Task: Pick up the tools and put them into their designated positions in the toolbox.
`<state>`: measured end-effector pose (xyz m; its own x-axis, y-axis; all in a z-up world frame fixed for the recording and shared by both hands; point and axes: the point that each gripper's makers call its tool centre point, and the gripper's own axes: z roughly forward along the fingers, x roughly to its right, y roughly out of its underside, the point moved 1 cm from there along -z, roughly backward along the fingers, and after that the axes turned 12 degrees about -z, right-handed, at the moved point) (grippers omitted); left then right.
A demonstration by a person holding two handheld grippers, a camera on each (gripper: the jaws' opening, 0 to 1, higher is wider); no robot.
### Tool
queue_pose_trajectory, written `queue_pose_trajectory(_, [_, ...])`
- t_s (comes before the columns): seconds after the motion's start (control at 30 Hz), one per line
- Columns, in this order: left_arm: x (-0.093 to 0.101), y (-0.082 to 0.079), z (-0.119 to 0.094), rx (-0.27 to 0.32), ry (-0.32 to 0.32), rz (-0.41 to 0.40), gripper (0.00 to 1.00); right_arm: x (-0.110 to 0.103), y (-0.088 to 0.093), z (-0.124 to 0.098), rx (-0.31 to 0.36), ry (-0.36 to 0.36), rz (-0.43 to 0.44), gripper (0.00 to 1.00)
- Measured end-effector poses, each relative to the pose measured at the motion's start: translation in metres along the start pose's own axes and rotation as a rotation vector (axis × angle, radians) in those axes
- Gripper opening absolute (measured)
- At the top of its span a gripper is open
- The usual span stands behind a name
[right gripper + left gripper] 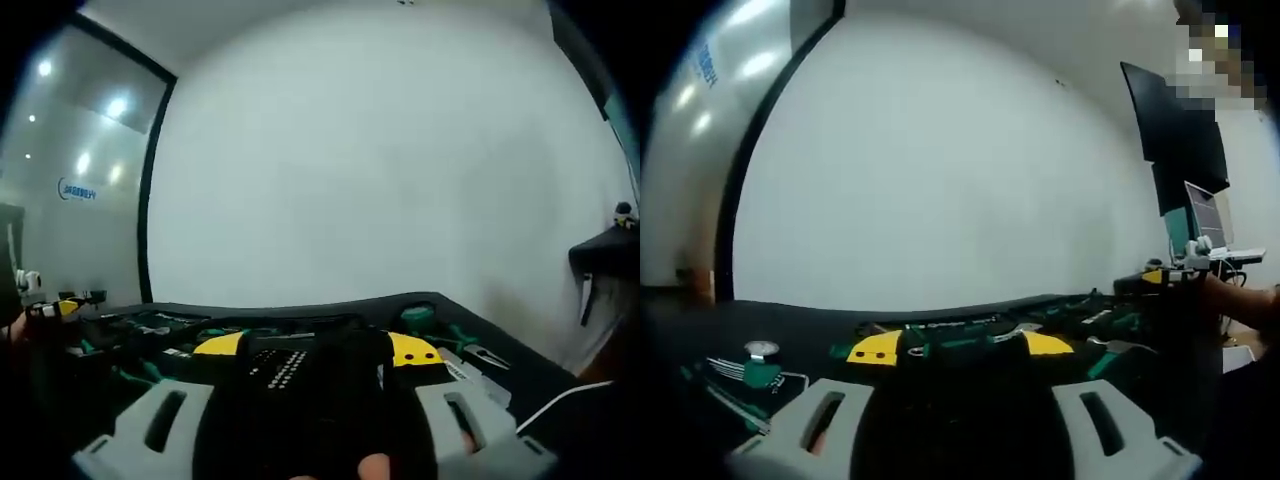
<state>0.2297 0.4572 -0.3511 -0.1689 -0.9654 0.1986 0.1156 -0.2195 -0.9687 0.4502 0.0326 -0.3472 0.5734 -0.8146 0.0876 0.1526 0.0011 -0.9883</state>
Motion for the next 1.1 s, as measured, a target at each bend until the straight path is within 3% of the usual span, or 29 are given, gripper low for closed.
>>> queue_pose_trajectory(0.7, [0.011,0.001,0.001,-0.009,0.013,0.035,0.44,0.013,0.009,0.012,-0.019,0.0,-0.004,0.51])
queue_pose_trajectory(0.8, [0.02,0.002,0.001,-0.011,0.013,0.033,0.44,0.012,0.009,0.01,-0.023,-0.001,0.004,0.51])
queue_pose_trajectory(1.1, [0.006,0.002,0.001,-0.02,0.005,0.033,0.44,0.016,0.011,0.013,-0.026,0.002,0.016,0.5])
